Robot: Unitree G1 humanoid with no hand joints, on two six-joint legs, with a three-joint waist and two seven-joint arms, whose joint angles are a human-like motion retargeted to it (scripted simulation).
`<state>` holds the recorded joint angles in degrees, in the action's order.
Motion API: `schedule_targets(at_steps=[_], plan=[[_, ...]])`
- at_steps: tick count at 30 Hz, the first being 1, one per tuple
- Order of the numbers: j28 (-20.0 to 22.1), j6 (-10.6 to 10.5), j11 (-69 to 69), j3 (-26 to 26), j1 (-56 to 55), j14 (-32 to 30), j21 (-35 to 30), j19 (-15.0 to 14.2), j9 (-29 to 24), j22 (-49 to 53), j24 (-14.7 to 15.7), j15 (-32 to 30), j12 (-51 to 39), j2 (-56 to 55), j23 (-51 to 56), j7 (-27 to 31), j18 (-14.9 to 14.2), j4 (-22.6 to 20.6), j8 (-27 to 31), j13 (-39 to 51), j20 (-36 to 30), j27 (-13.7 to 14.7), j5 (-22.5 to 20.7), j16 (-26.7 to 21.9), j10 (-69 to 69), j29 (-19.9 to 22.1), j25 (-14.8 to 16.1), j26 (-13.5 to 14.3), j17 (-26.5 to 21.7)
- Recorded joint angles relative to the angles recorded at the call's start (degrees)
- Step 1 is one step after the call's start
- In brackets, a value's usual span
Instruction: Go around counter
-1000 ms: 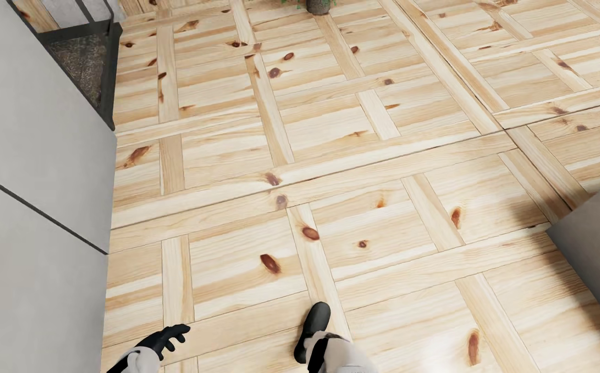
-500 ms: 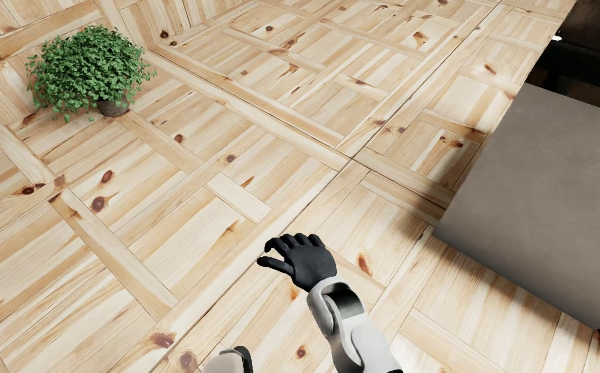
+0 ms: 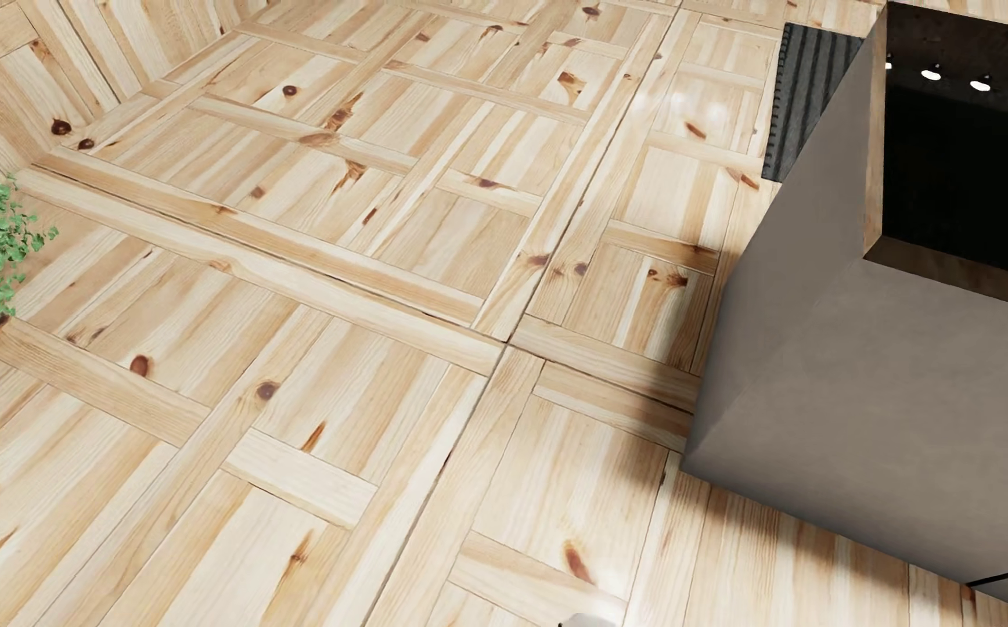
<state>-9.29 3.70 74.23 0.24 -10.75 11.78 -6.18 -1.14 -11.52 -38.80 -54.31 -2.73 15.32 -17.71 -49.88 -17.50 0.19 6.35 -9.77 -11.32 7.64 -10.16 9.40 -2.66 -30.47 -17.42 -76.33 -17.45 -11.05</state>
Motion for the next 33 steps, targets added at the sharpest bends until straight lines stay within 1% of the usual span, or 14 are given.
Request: schedule_targets(at_steps=[2,4,6,8,12,15,17,19,21,22,25,28,31,33], plan=[[0.3,0.7,-10.7,1.3,4.6,2.3,15.9,0.5,0.3,-0.1,0.3,2.4,-2.1,-6.3,6.3,-0.5,-0.7,-1.4,-1.0,-7.3,0.5,-4.6,-0.2,-0.3,2.4,5.5,13.9,0.8,5.6],[0.3,1.0,-32.4,2.2,8.4,4.4,21.7,1.4,0.7,-0.5,0.0,2.4,-5.5,-7.5,10.6,-0.6,-1.7,-2.5,-5.3,-11.6,-0.6,-8.3,1.4,-1.3,4.5,14.6,20.3,0.4,10.3],[-0.2,1.1,-59.4,2.7,12.0,5.9,21.0,1.3,1.0,-2.8,-1.3,-2.8,-10.5,-5.3,11.3,0.1,-2.6,-4.1,-11.8,-13.8,-3.2,-11.4,2.0,-2.4,7.1,18.4,19.6,-0.2,13.5],[-0.6,0.9,-68.6,2.9,16.1,8.0,16.7,-7.0,1.1,-5.3,-3.0,3.2,-14.9,-8.8,9.7,0.4,-3.6,-5.9,-10.5,-14.0,-6.3,-12.2,1.9,-2.8,9.2,13.6,14.9,-0.2,13.9],[0.6,-0.4,-55.5,3.7,25.9,8.6,10.9,7.9,1.4,-0.6,-1.7,-2.7,-14.5,-10.1,12.0,1.4,-6.2,-5.8,-14.2,-12.1,-9.0,-8.6,6.4,-1.9,11.8,12.8,0.5,2.9,12.6],[0.1,-3.5,-45.4,4.8,28.1,0.3,20.4,11.2,1.6,5.5,3.0,-0.8,-8.9,-7.5,16.3,3.9,-4.3,-1.4,-17.0,-9.8,-9.2,-10.5,6.9,-2.2,3.0,17.7,11.7,3.7,18.4],[0.2,-6.1,-45.1,4.6,22.2,-10.0,20.0,10.8,1.5,8.5,3.8,3.1,-3.3,-4.3,9.5,1.4,-0.3,5.0,-17.0,-2.5,-7.1,-12.2,2.2,-1.4,-13.4,12.9,14.4,1.2,16.5],[-1.6,-8.3,-49.0,3.5,13.3,-17.9,9.1,10.3,1.4,8.2,3.1,4.5,0.8,0.3,0.5,4.0,0.6,7.4,-15.2,6.9,-6.5,-11.1,-3.6,-0.4,-27.3,5.5,1.6,-0.2,10.5],[-3.7,-9.4,-52.8,2.8,4.9,-6.9,-1.7,9.8,1.7,6.7,0.9,5.5,2.9,4.4,-0.5,8.4,-0.2,4.3,-12.6,15.6,-6.3,-3.6,-7.6,-0.5,-29.6,3.2,-13.7,-0.6,6.3],[-4.2,-9.7,-54.8,2.5,2.2,-3.3,-2.3,9.5,2.0,5.8,0.6,5.9,3.5,6.4,1.5,6.4,2.1,6.3,-11.2,18.6,-5.8,-1.9,-9.5,-0.9,-26.7,5.1,-16.1,-0.7,6.2],[-3.8,-11.0,-61.3,1.1,-1.6,-1.7,7.6,8.6,2.7,4.3,0.3,7.0,4.4,12.8,11.1,-3.3,6.0,9.5,-6.5,23.2,-4.2,-0.6,-13.7,-1.3,-4.3,14.5,-0.6,-0.8,11.2],[-3.2,-11.1,-61.0,0.3,-7.6,-10.0,8.9,7.9,2.2,4.5,0.6,11.5,4.3,17.1,18.0,-3.2,0.3,2.3,-2.9,24.3,-3.8,2.4,-15.1,-0.9,11.5,18.0,15.5,0.0,12.0],[-3.1,-11.0,-58.0,1.2,-6.3,-8.1,4.5,7.3,2.7,5.6,0.0,17.2,3.3,22.3,20.2,-25.8,3.0,4.2,-4.2,20.0,-4.8,0.6,-16.7,-0.9,11.1,19.1,12.0,0.3,8.2],[-1.6,-10.1,-55.2,0.9,-1.6,-5.2,2.6,7.1,3.9,6.9,1.3,18.9,3.4,26.2,17.6,-29.0,13.2,4.0,-4.5,14.8,-3.8,-0.8,-17.7,0.4,11.2,17.4,7.5,0.6,5.6]])
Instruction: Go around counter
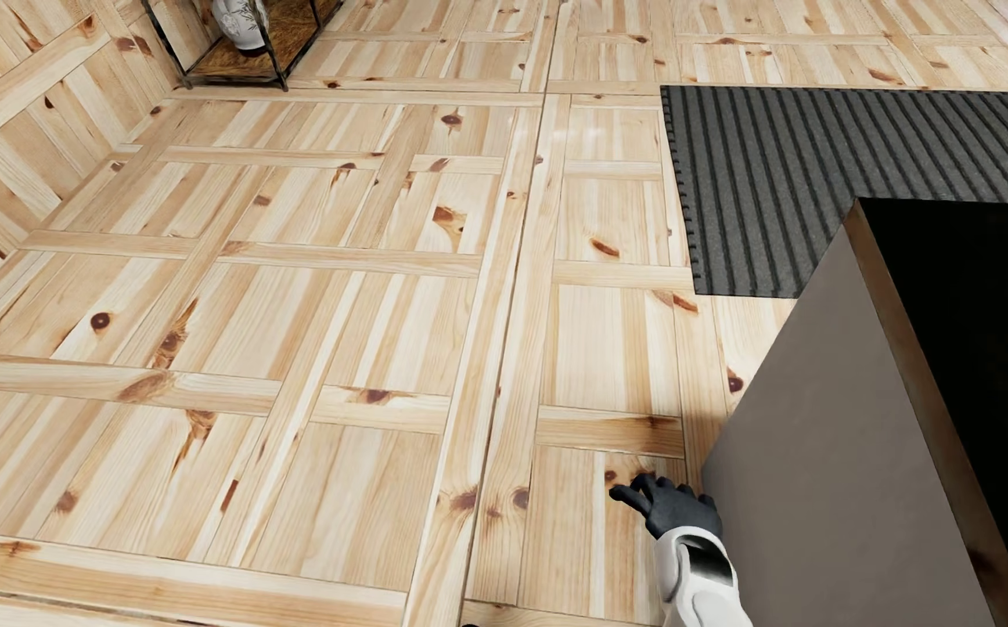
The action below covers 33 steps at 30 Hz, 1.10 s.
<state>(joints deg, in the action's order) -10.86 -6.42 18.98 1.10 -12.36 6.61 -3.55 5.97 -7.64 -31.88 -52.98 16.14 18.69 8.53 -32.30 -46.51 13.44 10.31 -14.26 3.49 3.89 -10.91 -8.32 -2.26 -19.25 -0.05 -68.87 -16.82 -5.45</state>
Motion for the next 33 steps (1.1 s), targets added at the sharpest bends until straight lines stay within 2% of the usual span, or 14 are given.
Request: schedule_targets(at_steps=[2,4,5,9,12,16,18,20,23,25,26,28,30,33], plan=[[1.2,2.2,11.7,-0.3,4.1,3.5,2.9,-2.3,0.7,-2.2,1.9,-6.5,-1.5,-0.4,-5.5,1.6,-1.3,0.1,-1.4,-6.9,1.2,-4.0,1.9,1.8,-2.6,-2.9,-0.7,-0.8,-0.7],[2.1,4.8,34.2,-0.8,7.2,5.7,8.0,-13.4,1.2,-5.3,0.8,-17.7,-3.7,-9.4,-11.5,2.8,-4.0,-1.4,-1.0,-15.0,1.2,-11.7,6.9,3.6,-3.2,-4.5,1.2,-2.0,0.6],[2.7,6.2,44.6,-1.1,9.2,6.4,8.9,-13.1,1.3,-6.4,-0.4,-22.4,-4.7,-14.9,-13.6,3.2,-5.7,-2.1,0.7,-19.4,0.6,-13.9,8.3,4.0,-2.6,-6.6,1.6,-0.8,0.9],[5.1,11.1,60.3,0.0,13.4,8.4,2.1,-5.8,0.4,-6.8,0.7,-18.9,-7.7,-30.2,-17.0,10.6,-12.1,-2.8,-4.3,-36.7,1.2,-6.1,28.5,4.6,-1.9,-14.8,-8.2,2.5,1.6],[5.9,13.3,44.6,3.1,13.8,9.8,6.0,-3.5,-1.1,-4.7,1.5,-19.3,-8.0,-36.6,-14.8,19.4,-16.6,-1.9,-9.6,-42.2,1.5,-1.8,36.9,4.5,-1.9,-21.4,-9.2,3.2,6.9],[4.8,12.9,-4.6,4.2,15.7,10.3,8.9,-8.6,-2.7,-6.0,1.4,-24.3,-8.3,-37.1,-7.5,26.8,-22.8,-0.5,-3.8,-40.2,0.1,1.0,31.7,2.7,2.5,-17.9,-11.5,2.3,9.5],[5.1,12.4,-11.5,3.3,18.0,11.2,9.6,-16.5,-3.5,-9.0,0.8,-13.6,-7.7,-38.3,-1.1,27.8,-26.3,-0.1,-5.9,-38.2,0.0,1.1,33.6,1.6,3.7,-14.3,-12.3,0.4,8.8],[5.7,11.4,-3.4,2.9,21.5,11.6,11.2,-6.4,-4.1,-10.6,1.6,-21.3,-4.8,-39.0,3.4,26.9,-27.6,1.3,-11.2,-33.5,2.7,0.2,35.6,0.1,3.9,-12.6,-10.5,-1.7,7.3],[5.9,8.2,11.7,3.5,24.1,3.6,16.1,-4.2,-5.2,-11.6,0.8,-24.3,1.0,-41.0,6.1,26.2,-28.7,8.7,-7.7,-22.4,4.4,-2.3,33.0,-1.3,-5.0,-7.4,-3.4,-3.9,7.1],[7.4,5.3,14.2,3.3,19.4,-4.9,20.4,-3.5,-5.8,-10.3,0.2,-18.9,4.1,-38.3,0.3,24.0,-12.0,15.8,-8.3,-10.5,4.2,-6.3,28.0,-0.7,-19.8,-2.2,2.6,-1.1,7.2],[8.5,3.9,13.4,2.7,15.3,-3.4,20.8,-3.3,-6.0,-8.5,0.1,-17.8,4.7,-36.7,-5.5,25.0,-9.9,16.2,-7.8,-3.5,3.6,-9.7,25.5,0.4,-27.4,-2.1,3.1,0.7,6.1],[11.5,2.2,9.7,0.8,7.0,0.6,12.8,-3.0,-6.2,-4.0,0.8,-17.2,4.8,-33.9,-14.4,27.5,-9.9,10.5,-4.5,9.2,2.6,-14.0,20.8,3.3,-36.4,-9.3,-6.3,3.8,1.8],[12.3,1.4,5.2,-0.3,4.9,2.2,0.8,-2.8,-5.5,0.9,2.8,-17.4,4.1,-31.3,-15.1,19.4,-13.5,7.1,0.2,19.5,2.3,-2.9,16.4,5.3,-29.8,-11.9,-18.7,4.8,-2.2],[8.0,0.7,2.0,-0.5,6.9,3.1,3.9,-3.0,-3.9,3.2,1.2,-16.1,1.0,-27.7,-3.0,12.7,-15.2,0.2,5.7,25.3,-2.2,5.0,12.1,1.8,-3.9,-3.9,-11.9,3.4,-0.2]])
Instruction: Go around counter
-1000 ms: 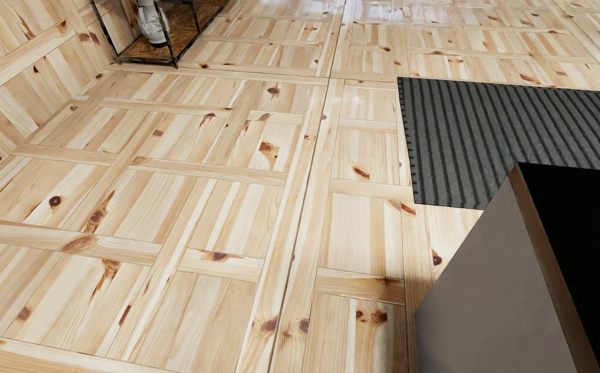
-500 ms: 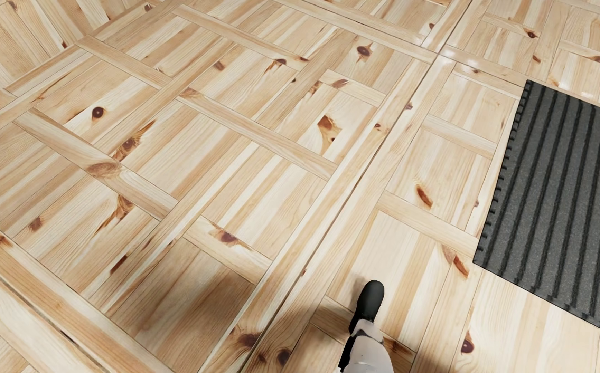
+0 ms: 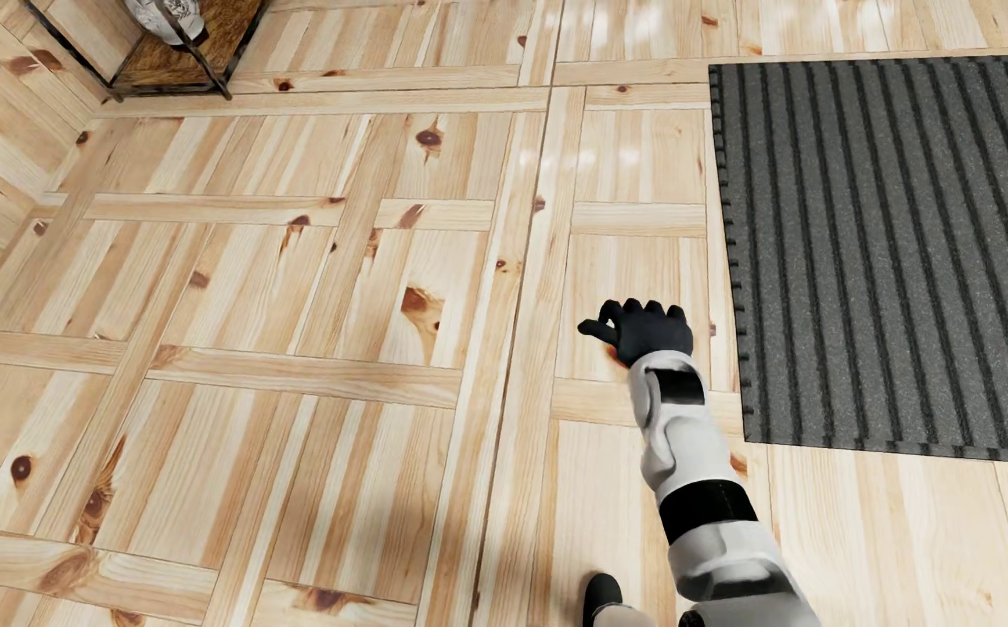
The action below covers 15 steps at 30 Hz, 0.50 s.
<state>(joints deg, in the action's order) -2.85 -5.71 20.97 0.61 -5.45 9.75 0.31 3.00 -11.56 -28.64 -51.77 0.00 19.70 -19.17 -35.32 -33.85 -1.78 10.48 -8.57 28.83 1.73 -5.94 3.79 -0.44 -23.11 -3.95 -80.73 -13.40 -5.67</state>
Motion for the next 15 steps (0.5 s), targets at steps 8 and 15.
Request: schedule_targets(at_steps=[8,15], plan=[[-0.4,0.1,3.7,1.7,-13.8,-3.6,6.6,-0.6,0.2,11.0,2.5,3.5,-8.0,4.2,21.9,20.4,1.1,-8.4,3.6,-19.9,-1.0,-2.6,-4.0,-5.9,0.7,11.4,30.4,-0.5,-2.6],[-2.7,2.2,20.9,2.0,-11.0,-3.6,-11.6,-2.8,1.1,5.4,1.6,4.9,-7.5,6.4,-20.9,18.4,6.1,-5.3,5.5,-35.3,-3.7,-15.5,-8.0,-3.0,-0.3,-17.6,-0.5,-0.7,-8.7]])
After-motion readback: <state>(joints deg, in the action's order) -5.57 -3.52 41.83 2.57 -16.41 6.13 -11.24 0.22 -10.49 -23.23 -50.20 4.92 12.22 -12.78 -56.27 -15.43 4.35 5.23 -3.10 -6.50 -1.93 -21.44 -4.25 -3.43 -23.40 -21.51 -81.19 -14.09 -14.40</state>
